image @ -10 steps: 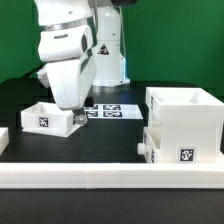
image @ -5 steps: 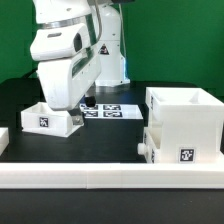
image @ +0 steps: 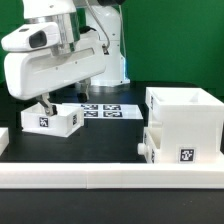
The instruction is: Assemble drawer
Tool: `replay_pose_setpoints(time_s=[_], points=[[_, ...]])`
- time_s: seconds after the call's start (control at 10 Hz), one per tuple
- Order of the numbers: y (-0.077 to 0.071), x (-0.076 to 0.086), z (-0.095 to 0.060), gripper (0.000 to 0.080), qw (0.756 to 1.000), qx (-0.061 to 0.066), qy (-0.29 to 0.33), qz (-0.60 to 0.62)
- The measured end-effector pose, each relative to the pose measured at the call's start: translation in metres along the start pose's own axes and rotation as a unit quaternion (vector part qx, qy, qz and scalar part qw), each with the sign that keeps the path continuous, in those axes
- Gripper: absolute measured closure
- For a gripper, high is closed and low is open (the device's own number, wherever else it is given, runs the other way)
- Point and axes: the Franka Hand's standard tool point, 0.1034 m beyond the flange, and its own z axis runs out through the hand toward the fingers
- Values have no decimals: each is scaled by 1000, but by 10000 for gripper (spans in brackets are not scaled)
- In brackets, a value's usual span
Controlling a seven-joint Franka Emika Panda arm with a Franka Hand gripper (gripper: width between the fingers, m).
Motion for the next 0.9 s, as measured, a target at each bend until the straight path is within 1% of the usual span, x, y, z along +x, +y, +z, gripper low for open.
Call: replay_pose_setpoints(time_s=[0.1, 0.2, 0.4, 0.6, 0.7, 0.8, 0.9], points=[[0, 1, -1, 150, 999, -1, 1, 37], [0, 1, 0, 150, 999, 0, 1, 50], [-1, 3, 0, 150, 992, 2, 3, 124], [-2, 3, 0, 150, 985, 2, 4, 173], [-2, -2, -1, 150, 970, -5, 8, 243], [-6, -8, 0, 150, 956, -7, 6, 293], [-7, -10, 1, 150, 943, -5, 5, 332]])
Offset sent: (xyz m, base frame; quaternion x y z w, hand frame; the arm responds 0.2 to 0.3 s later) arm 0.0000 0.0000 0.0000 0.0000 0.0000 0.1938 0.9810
